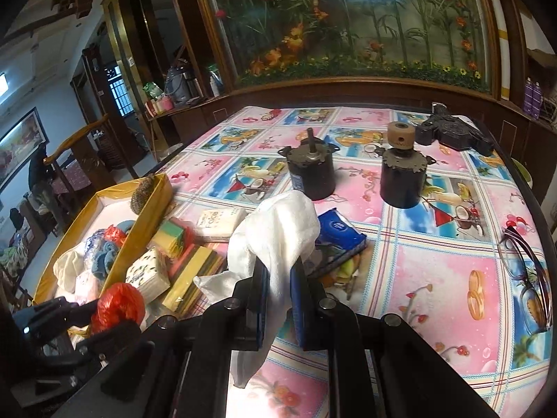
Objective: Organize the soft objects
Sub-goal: 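Carry the white tissue with the right tool while the left tool carries the red bag to the tray, then release white tissue with right tool while left tool drops red bag in tray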
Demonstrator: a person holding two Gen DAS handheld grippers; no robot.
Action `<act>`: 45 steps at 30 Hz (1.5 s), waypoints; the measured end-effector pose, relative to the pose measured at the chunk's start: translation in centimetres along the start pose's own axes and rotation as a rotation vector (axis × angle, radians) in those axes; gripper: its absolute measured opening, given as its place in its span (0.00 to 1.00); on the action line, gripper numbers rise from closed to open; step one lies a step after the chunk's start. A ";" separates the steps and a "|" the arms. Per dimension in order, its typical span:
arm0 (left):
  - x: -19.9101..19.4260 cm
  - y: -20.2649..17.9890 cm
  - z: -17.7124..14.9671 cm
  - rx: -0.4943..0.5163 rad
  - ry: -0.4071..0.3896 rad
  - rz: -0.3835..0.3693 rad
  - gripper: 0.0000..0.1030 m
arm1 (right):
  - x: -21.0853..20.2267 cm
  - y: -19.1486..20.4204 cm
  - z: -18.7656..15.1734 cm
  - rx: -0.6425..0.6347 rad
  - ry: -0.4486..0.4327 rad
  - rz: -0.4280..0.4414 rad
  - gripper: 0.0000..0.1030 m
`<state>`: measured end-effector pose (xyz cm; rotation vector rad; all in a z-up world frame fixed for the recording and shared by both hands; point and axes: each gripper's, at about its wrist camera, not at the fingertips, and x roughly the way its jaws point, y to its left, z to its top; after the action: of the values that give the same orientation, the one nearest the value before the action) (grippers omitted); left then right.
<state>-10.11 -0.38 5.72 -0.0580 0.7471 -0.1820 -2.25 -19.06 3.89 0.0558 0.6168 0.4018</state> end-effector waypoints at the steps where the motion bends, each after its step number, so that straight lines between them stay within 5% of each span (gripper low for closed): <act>1: -0.2 0.3 0.1 -0.006 -0.004 0.003 0.37 | 0.0 0.2 0.0 -0.006 -0.001 0.007 0.13; 16: -3.5 5.8 0.6 -0.110 -0.066 0.053 0.37 | 0.3 3.3 0.3 -0.004 0.022 0.100 0.13; 29: -6.8 16.6 1.6 -0.263 -0.074 0.170 0.37 | 3.2 14.4 4.9 -0.153 0.095 0.203 0.13; 39: -4.5 24.5 4.5 -0.313 0.041 0.261 0.37 | 12.2 22.8 9.1 -0.202 0.243 0.262 0.13; 45: -0.7 28.1 4.7 -0.395 0.139 0.239 0.37 | 19.0 25.9 9.9 -0.219 0.328 0.236 0.13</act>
<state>-3.38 27.31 6.31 -0.3327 0.9133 0.1932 8.46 12.69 5.91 -0.1514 0.8893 0.7135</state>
